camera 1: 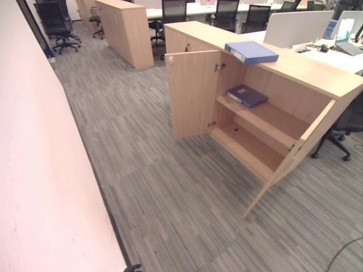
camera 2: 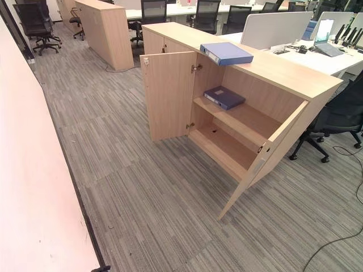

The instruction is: Put the empty folder in the office cabinet

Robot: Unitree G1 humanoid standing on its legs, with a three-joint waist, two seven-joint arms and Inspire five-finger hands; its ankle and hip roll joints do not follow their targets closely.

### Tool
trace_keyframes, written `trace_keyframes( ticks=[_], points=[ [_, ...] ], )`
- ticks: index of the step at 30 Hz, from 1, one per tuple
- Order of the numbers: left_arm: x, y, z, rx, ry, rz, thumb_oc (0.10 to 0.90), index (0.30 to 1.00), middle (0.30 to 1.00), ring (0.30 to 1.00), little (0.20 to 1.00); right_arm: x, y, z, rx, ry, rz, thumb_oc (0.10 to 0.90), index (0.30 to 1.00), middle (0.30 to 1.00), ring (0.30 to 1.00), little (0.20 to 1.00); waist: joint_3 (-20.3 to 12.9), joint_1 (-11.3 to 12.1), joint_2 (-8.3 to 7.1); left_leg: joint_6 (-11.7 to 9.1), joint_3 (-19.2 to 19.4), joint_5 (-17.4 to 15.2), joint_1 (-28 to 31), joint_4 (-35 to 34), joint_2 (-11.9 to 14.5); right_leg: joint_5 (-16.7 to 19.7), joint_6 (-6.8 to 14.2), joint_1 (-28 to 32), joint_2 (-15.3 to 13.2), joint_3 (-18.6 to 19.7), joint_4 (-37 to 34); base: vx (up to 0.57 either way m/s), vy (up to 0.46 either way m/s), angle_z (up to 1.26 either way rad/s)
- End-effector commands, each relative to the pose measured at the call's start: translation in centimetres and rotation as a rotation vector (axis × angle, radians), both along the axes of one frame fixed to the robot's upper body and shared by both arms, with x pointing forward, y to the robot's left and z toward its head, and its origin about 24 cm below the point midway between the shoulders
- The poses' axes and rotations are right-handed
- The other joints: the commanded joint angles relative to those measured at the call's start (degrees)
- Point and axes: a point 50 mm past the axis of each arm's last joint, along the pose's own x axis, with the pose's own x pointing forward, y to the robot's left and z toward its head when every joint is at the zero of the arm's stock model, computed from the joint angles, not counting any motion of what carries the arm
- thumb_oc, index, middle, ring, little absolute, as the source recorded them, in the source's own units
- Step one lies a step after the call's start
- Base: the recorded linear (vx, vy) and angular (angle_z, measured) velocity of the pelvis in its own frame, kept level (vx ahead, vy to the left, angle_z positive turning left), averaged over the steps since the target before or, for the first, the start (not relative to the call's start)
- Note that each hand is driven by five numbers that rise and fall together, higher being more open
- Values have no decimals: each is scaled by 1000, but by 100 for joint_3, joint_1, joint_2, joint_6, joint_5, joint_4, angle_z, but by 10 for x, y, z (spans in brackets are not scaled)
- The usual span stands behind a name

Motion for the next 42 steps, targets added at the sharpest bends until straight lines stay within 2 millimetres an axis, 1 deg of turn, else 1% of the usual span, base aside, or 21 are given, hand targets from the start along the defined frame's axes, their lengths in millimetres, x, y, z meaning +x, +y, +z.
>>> trace_keyframes(
  ticks=[1,13,27,35,42],
  points=[
    [22,1,5,3,-66,-20,800,900,900,900,900,10,-8,3,-33,-8,74,800,900,900,900,900,-116,140,2,-410,278,-90,-93,-19,380,-234,600,104,-334,3,-3,0,0,0],
    [17,2,4,10,-48,-28,800,900,900,900,900,4,-8,2,-38,20,75,800,900,900,900,900,-135,161,10,-375,182,-145,-3,-19,336,-318,557,234,-337,-59,-3,7,2,2],
    [17,0,3,22,-37,-57,800,900,900,900,900,3,-8,2,-39,22,72,800,900,900,900,900,-119,154,24,-361,146,-166,8,-19,315,-334,554,233,-350,-84,16,2,0,1],
    [19,2,4,32,-40,-65,800,900,900,900,900,2,-13,3,-49,27,61,800,900,900,900,900,-106,136,37,-373,127,-167,7,-19,330,-368,532,234,-323,-82,33,2,-9,2],
    [21,5,5,40,-41,-62,800,900,900,900,900,3,-16,4,-50,25,47,800,900,900,900,900,-43,147,62,-408,71,-117,-40,-19,394,-417,477,176,-255,-143,78,14,-56,4]
  ],
)
